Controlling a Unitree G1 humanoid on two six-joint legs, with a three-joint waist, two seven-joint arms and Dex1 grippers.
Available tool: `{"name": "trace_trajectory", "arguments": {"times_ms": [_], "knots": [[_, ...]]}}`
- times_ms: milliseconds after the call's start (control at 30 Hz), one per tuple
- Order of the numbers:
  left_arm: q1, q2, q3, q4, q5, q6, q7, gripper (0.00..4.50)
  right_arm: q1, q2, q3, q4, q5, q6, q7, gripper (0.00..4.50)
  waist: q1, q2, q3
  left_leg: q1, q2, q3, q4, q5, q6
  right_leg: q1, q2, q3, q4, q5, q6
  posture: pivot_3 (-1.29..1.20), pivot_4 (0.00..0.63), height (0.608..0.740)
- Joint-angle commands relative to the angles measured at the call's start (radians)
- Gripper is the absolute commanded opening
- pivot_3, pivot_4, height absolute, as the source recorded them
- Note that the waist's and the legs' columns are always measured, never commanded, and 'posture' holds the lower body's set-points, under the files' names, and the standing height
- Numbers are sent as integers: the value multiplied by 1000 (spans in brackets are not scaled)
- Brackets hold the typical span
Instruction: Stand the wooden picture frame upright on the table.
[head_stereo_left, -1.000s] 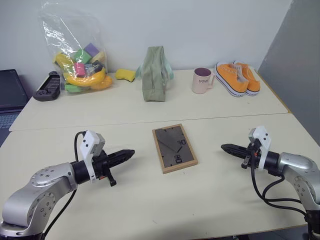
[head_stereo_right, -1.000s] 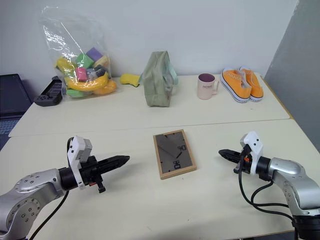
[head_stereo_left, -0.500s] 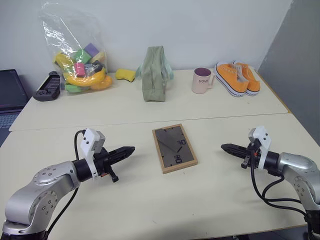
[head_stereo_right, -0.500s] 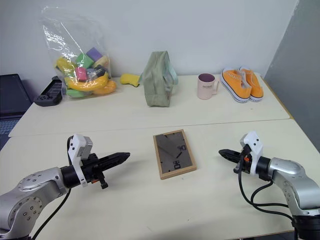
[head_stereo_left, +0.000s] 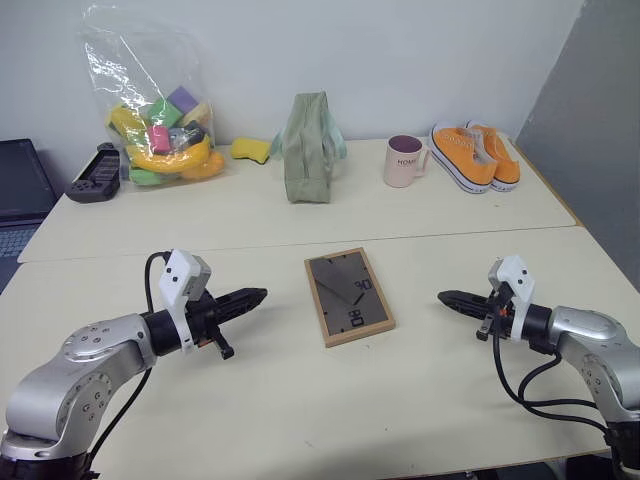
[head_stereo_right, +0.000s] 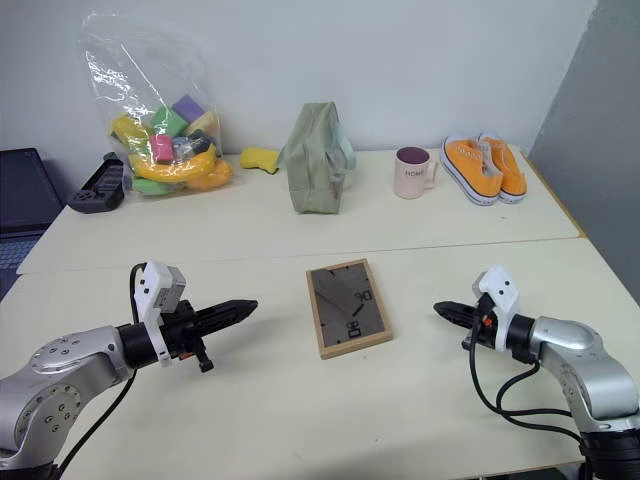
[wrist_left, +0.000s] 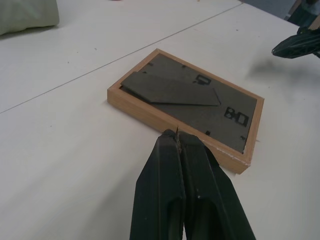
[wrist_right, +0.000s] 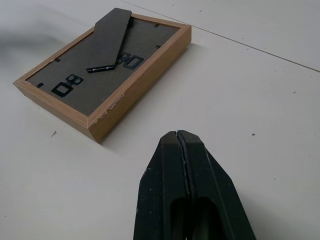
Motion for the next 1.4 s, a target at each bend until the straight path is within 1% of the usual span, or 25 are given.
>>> {"name": "trace_trajectory", "arguments": {"times_ms": [33, 300, 400, 500, 700, 800, 933, 1133, 1400], "knots": [[-42, 21, -50, 47, 75, -77, -47, 39, -19, 4, 29, 0, -46, -48, -14, 0, 0, 0, 0, 0, 0, 0, 0, 0, 0, 0, 0, 0, 0, 0, 0, 0, 150, 740], [-160, 11, -178, 241, 200, -188, -155, 39, -40, 0, 86, 3, -109, -79, -10, 0, -1, 0, 0, 0, 0, 0, 0, 0, 0, 0, 0, 0, 0, 0, 0, 0, 150, 740], [-268, -54, -256, 412, 297, -280, -147, 39, -68, 16, 115, 11, -130, -76, -21, 0, 1, 0, 0, 0, 0, 0, 0, 0, 0, 0, 0, -1, 1, 0, 0, 0, 150, 740], [-361, -127, -311, 539, 365, -348, -140, 39, -91, 51, 130, 6, -131, -51, -48, 0, 1, -1, 0, 0, -1, 0, 1, 0, 0, 0, 0, -2, 1, 0, 0, 0, 150, 740], [-475, -235, -350, 705, 436, -445, -135, 39, -135, 113, 192, 71, -196, -78, -94, 0, -14, -2, 0, -1, -1, 0, 2, 0, 0, -2, 0, -3, 2, 0, 0, 0, 150, 740], [-543, -302, -374, 786, 465, -484, -133, 39, -146, 137, 211, 82, -204, -77, -98, 0, -15, -2, 0, -1, -1, 0, 2, 0, 0, -2, 0, -3, 3, 0, 0, 0, 150, 740], [-563, -325, -370, 823, 486, -507, -149, 39, -142, 155, 218, 105, -214, -80, -99, 0, -22, -2, 0, -1, -1, 0, 3, 0, 0, -2, 0, -3, 3, 0, 0, 0, 150, 740], [-552, -322, -364, 799, 486, -500, -169, 39, -136, 183, 239, 130, -235, -86, -111, 0, -27, -2, 0, -1, -1, 0, 3, 0, 0, -2, 0, -3, 3, 0, 0, 0, 150, 740], [-481, -252, -342, 632, 439, -400, -229, 39, -121, 179, 225, 103, -216, -62, -102, 0, -29, -2, 0, -1, -1, -1, 3, 0, 0, -2, 0, -2, 3, 0, 0, 0, 150, 740]]}}
